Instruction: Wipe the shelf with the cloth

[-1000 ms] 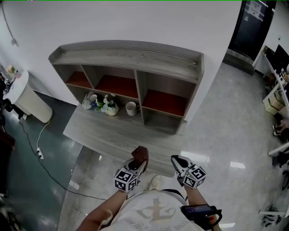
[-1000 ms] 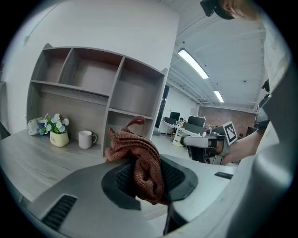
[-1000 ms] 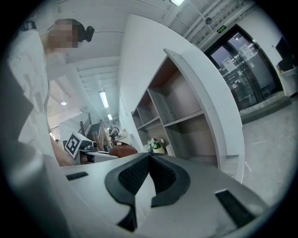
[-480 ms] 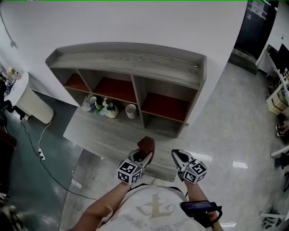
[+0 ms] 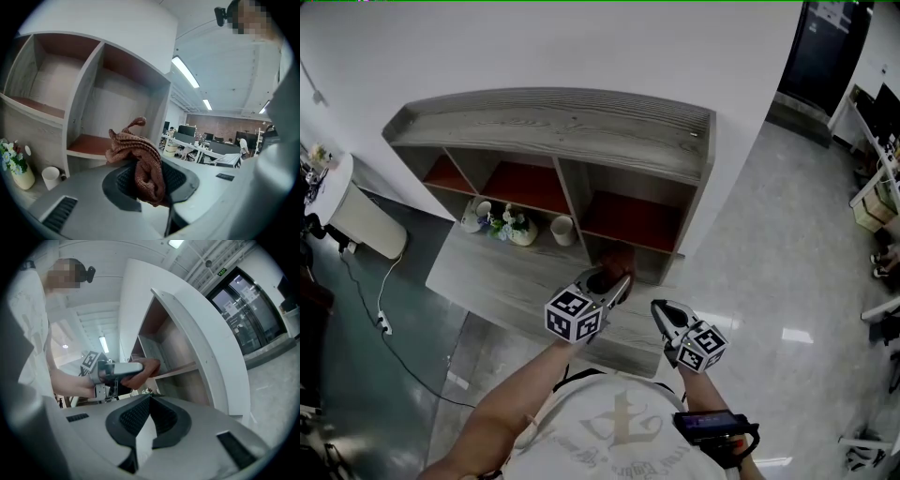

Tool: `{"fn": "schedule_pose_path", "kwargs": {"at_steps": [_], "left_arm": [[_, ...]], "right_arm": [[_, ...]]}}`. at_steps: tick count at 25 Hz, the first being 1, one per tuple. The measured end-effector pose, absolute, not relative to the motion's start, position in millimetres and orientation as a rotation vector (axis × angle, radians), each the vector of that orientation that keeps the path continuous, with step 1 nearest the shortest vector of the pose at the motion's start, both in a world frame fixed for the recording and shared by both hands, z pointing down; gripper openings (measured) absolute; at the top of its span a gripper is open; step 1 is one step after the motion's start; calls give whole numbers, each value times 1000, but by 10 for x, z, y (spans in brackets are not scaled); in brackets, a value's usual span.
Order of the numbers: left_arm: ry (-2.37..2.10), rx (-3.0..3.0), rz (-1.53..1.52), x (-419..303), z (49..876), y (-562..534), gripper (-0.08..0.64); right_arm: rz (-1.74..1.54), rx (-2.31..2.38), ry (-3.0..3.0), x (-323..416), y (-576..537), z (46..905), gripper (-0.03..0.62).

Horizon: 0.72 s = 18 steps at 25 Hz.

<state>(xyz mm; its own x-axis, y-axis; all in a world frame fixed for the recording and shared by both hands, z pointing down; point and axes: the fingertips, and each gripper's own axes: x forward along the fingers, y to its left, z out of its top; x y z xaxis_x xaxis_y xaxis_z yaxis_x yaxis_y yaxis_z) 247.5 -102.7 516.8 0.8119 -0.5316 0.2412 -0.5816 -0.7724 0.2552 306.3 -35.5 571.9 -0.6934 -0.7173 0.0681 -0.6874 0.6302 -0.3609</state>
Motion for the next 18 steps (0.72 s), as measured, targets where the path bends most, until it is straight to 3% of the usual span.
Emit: {"fn": "schedule_pose_path", "kwargs": {"at_steps": [18], "left_arm": [[-742,2740,587,3593,5115,-2029,100]], "right_arm": [[-615,-1206,2703,3311,-512,5852,5]]}}
